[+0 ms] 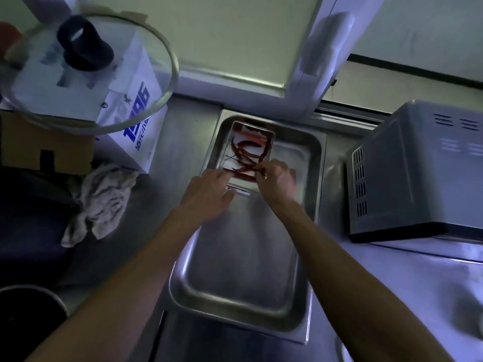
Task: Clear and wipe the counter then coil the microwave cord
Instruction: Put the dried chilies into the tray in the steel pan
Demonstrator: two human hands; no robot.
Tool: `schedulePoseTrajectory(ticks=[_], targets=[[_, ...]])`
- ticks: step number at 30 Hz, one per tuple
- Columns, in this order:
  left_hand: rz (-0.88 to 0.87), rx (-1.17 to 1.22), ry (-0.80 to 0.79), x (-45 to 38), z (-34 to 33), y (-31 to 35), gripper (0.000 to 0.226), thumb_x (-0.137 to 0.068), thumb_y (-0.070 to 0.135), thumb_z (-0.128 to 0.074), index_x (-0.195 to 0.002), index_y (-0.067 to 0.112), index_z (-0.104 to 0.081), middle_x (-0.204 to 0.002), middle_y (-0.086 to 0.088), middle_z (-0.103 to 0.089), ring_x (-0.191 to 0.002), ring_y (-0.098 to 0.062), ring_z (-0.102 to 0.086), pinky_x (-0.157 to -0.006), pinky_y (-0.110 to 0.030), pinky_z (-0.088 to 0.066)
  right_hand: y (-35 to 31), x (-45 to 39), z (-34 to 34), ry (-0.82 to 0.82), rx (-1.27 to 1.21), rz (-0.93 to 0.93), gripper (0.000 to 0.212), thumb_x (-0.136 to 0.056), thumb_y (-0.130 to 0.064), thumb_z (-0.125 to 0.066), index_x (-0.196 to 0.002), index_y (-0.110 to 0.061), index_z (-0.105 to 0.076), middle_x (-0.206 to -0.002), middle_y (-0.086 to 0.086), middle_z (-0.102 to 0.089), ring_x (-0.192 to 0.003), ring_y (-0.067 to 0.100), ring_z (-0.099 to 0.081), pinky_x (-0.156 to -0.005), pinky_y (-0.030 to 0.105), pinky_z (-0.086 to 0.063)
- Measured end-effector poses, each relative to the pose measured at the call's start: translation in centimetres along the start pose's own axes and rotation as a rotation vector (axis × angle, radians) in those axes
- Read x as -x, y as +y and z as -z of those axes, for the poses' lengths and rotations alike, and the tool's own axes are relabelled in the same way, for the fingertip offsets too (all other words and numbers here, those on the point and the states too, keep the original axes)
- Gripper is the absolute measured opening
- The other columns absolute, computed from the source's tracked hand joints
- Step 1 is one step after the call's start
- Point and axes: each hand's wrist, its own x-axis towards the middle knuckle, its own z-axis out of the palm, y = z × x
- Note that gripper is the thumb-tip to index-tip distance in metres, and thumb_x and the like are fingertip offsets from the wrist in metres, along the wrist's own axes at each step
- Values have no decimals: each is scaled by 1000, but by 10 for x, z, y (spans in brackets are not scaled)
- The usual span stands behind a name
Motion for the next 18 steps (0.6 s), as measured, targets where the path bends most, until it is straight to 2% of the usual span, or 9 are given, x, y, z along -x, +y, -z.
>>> schedulePoseTrajectory(ticks=[8, 18], targets=[[-10, 55, 24, -30, -6, -24, 46, -98, 36, -54, -139, 19, -48, -144, -3, -50, -132, -26, -41, -102, -45, -38, -14, -38, -23, -30, 15, -1, 23, -91, -10, -54, -100, -17, -74, -95, 5, -67, -97, 26, -58, -88, 42, -39], [-45, 27, 16, -8, -1, -6, 49, -98, 37, -51, -143, 17, -45, -145, -5, -49, -132, -27, -42, -103, -48, -39, 0, 9, -5, -12, 9, -11, 24, -93, -15, -59, -114, -16, -71, -119, 2, -69, -111, 24, -58, -96, 40, -43]])
